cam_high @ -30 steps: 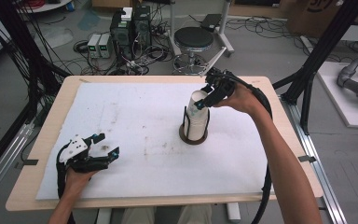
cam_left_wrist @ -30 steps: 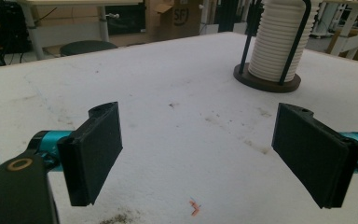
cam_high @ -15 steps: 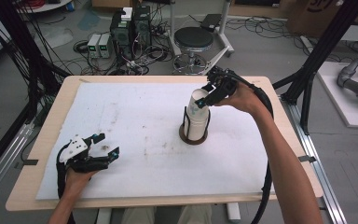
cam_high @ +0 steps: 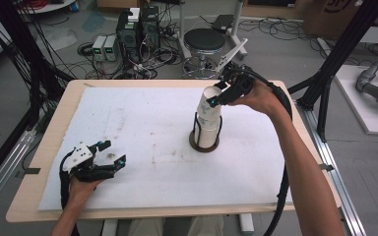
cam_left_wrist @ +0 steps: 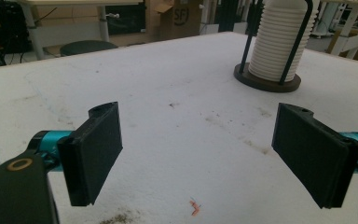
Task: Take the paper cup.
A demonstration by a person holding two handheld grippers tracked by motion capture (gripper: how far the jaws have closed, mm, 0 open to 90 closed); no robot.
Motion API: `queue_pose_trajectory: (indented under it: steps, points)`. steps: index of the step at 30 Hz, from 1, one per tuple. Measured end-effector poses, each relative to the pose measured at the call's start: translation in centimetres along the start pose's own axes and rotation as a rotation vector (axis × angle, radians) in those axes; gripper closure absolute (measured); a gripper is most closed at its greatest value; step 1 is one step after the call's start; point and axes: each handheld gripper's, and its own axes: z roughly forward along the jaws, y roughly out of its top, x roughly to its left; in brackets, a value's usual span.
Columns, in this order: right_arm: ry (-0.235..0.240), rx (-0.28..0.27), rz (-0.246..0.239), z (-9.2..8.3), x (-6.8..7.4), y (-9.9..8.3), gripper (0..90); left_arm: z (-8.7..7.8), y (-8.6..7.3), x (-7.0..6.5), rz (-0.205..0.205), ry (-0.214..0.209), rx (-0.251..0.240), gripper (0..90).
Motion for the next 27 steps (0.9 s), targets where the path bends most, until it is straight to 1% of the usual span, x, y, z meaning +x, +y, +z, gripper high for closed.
queue_pose_trajectory:
  steps: [1, 7, 10, 11, 12, 13, 15, 27]
  points:
    - [0.000, -0.010, 0.001, -0.2, 0.0, 0.1, 37.6, 0.0, 0.0, 0.0, -0.001, 0.000, -0.001, 15.9]
    - [-0.010, -0.020, -0.002, -1.2, -0.1, 0.4, 37.6, 0.0, 0.0, 0.0, 0.000, -0.001, 0.000, 15.9]
    - [-0.020, -0.031, -0.007, -2.1, -0.1, 0.8, 37.6, 0.0, 0.0, 0.0, 0.000, -0.001, 0.000, 15.9]
    - [-0.020, -0.031, -0.007, -2.1, -0.1, 0.8, 37.6, 0.0, 0.0, 0.0, 0.000, 0.001, 0.000, 15.9]
    - [-0.023, -0.042, -0.011, -2.6, -0.1, 1.0, 37.6, 0.0, 0.0, 0.0, 0.000, 0.001, 0.001, 15.8]
    - [-0.023, -0.042, -0.011, -2.6, -0.1, 1.0, 37.6, 0.0, 0.0, 0.0, 0.000, 0.001, 0.001, 15.9]
    - [-0.029, -0.044, -0.015, -3.2, -0.1, 1.2, 37.6, 0.0, 0.0, 0.0, 0.000, 0.001, 0.000, 15.9]
    - [-0.035, -0.059, -0.014, -4.1, 0.0, 1.4, 37.6, 0.0, 0.0, 0.0, 0.000, 0.001, 0.000, 15.9]
